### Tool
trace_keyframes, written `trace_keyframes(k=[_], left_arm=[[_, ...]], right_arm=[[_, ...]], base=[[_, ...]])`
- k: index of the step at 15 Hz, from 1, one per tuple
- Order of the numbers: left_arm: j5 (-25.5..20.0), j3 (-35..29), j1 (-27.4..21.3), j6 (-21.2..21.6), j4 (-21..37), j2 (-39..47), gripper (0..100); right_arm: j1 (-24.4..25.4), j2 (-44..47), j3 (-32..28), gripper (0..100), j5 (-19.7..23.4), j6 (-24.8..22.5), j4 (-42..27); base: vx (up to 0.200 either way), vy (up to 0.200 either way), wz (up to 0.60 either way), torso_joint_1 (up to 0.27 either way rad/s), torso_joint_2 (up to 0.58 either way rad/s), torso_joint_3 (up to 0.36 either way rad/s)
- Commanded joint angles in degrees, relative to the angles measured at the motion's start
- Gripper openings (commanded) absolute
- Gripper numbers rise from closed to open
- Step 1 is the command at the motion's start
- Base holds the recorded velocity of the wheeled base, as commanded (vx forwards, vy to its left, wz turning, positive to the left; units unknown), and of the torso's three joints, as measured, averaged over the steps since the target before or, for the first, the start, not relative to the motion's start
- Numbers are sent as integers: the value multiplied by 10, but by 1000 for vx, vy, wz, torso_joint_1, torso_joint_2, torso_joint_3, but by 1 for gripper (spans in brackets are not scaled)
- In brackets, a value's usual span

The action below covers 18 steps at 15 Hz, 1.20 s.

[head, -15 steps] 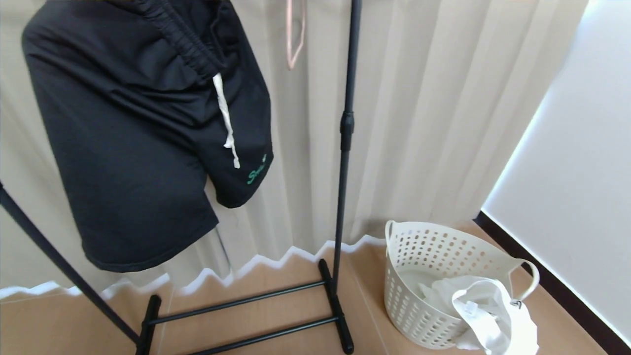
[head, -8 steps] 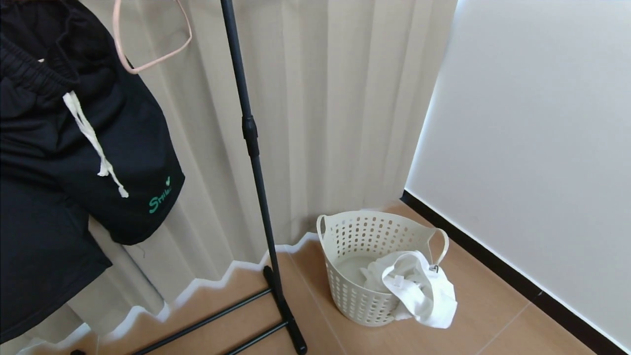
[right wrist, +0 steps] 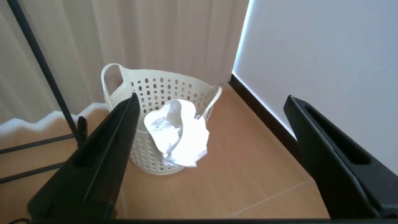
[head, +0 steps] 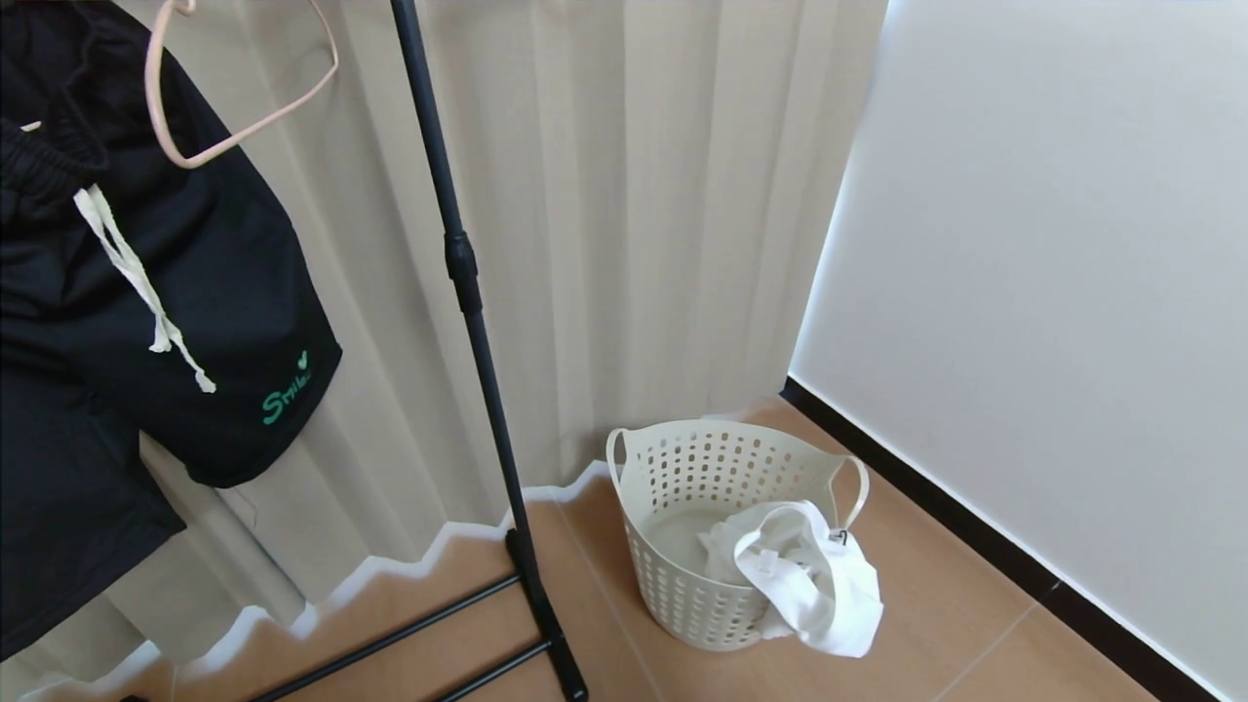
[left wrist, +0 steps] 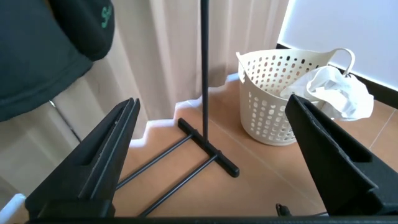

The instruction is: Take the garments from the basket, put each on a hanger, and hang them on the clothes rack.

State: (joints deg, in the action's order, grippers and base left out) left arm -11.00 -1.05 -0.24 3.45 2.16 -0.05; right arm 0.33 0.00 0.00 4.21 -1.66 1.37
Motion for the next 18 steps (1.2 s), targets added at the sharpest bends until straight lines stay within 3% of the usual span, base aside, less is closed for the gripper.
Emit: trace_keyframes(k=[1, 11, 18], left_arm=[[0, 0, 0, -1, 0, 0, 100], [1, 0, 0, -4, 0, 0, 100], [1, 0, 0, -4, 0, 0, 100]], right_arm=[[0, 1, 0, 100, 0, 0, 0], [0, 1, 0, 100, 0, 0, 0], [0, 1, 0, 100, 0, 0, 0]], base=[[0, 0, 0, 0, 0, 0], [0, 0, 0, 0, 0, 0], [0, 0, 0, 2, 4, -165]])
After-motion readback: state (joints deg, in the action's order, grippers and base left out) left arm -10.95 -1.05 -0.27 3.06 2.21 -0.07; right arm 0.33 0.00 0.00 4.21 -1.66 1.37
